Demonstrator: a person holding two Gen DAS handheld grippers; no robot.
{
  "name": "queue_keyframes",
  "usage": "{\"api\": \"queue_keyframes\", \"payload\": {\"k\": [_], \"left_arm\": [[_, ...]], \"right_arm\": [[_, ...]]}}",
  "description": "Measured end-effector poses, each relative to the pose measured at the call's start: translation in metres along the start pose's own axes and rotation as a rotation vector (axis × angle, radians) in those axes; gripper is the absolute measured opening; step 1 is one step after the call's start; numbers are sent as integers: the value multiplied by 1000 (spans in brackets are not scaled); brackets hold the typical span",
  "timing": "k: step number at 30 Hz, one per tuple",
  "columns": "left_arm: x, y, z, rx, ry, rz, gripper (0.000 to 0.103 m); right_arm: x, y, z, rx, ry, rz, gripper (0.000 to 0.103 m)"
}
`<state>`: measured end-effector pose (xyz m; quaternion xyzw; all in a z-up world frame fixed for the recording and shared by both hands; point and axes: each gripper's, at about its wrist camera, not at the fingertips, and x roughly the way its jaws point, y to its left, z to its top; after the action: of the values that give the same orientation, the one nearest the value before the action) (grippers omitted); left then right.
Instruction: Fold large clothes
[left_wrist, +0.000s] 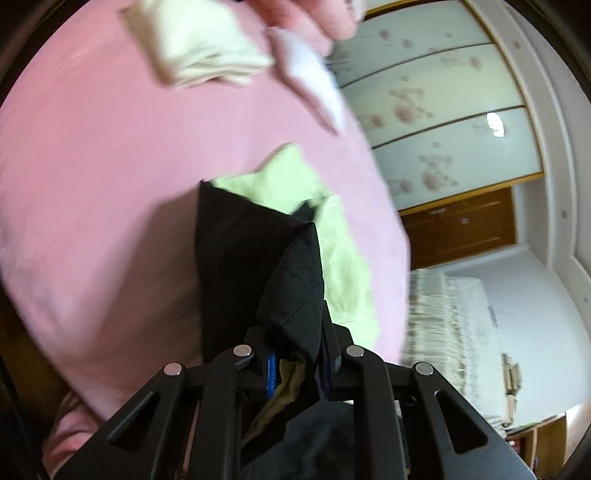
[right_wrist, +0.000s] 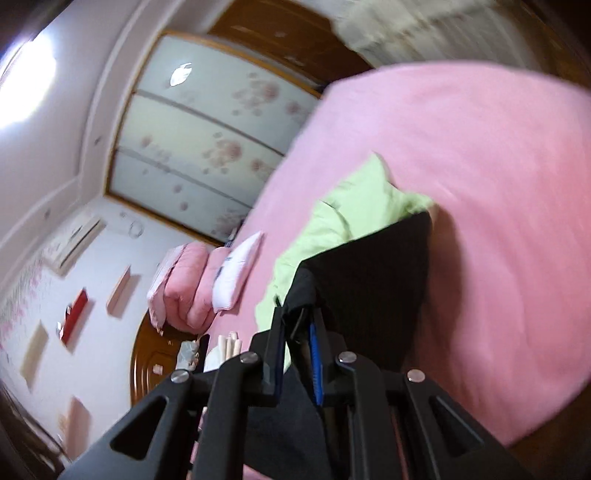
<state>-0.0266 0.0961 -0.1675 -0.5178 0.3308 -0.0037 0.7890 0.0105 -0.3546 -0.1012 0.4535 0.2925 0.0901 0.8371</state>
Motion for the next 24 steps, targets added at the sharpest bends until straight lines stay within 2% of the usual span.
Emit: {"api": "queue_keyframes", "payload": {"k": [2, 7, 11, 17, 21, 24], "left_arm": [[5, -26, 15, 27, -13, -43, 14], [27, -71, 56, 74, -29, -69, 14], [58, -104, 102, 102, -31, -52, 14], [106, -140, 173, 133, -20, -21, 14], [143, -160, 207, 172, -12, 16, 14], [171, -169, 220, 216, -10, 60, 14]], "right_arm": [[10, 15, 14, -45, -8, -2, 11], [38, 26, 49, -25, -15, -23, 11], [49, 34, 84, 22, -80, 1, 11], [85, 56, 136, 15, -160, -76, 11], [106, 66, 160, 27, -224, -122, 11], [128, 66, 178, 59, -262, -141, 11]]}}
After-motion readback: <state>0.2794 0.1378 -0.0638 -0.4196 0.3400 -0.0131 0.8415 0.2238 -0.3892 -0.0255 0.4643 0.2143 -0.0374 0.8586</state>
